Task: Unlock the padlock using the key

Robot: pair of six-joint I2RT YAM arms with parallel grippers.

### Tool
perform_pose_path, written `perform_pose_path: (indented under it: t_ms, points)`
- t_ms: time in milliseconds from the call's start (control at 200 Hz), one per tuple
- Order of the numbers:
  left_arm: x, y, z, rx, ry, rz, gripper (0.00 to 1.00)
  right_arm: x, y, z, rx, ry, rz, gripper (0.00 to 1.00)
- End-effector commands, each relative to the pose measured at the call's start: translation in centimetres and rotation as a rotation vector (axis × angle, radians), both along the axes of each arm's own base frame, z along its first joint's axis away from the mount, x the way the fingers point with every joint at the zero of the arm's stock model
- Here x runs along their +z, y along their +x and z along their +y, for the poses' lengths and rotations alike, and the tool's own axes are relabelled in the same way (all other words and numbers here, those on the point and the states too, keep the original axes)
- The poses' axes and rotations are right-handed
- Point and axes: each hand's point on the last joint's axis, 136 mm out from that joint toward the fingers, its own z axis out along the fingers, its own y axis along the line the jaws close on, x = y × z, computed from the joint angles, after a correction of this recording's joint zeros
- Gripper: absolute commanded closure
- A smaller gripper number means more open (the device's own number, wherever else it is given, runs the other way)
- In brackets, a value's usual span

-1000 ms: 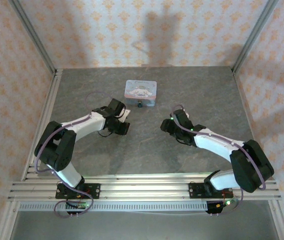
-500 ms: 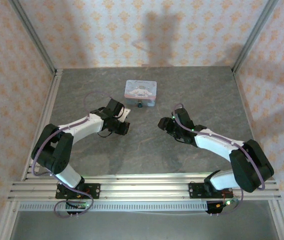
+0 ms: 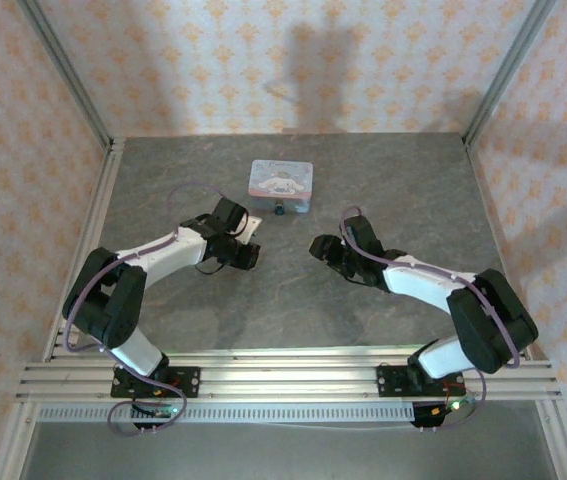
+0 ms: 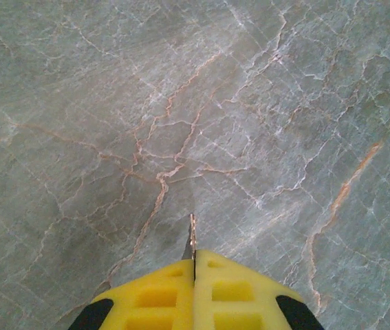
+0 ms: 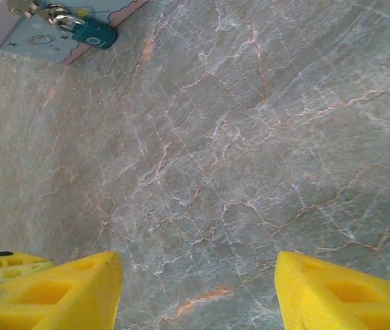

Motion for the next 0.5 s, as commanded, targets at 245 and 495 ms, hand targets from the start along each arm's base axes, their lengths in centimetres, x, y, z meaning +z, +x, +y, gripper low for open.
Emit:
perform_pose_path:
  t_ms: [245, 495]
  points:
    - [4.6, 0.8, -1.1, -0.022, -0.086, -0.108, 1.0, 3.8, 1.1, 1.0, -0.009, 0.102, -0.066, 0.41]
    - [7.4, 1.1, -1.9, -0.026, -0.147, -0.154, 1.0, 7.2, 1.1, 1.3, -0.011, 0.176, -0.13, 0.46]
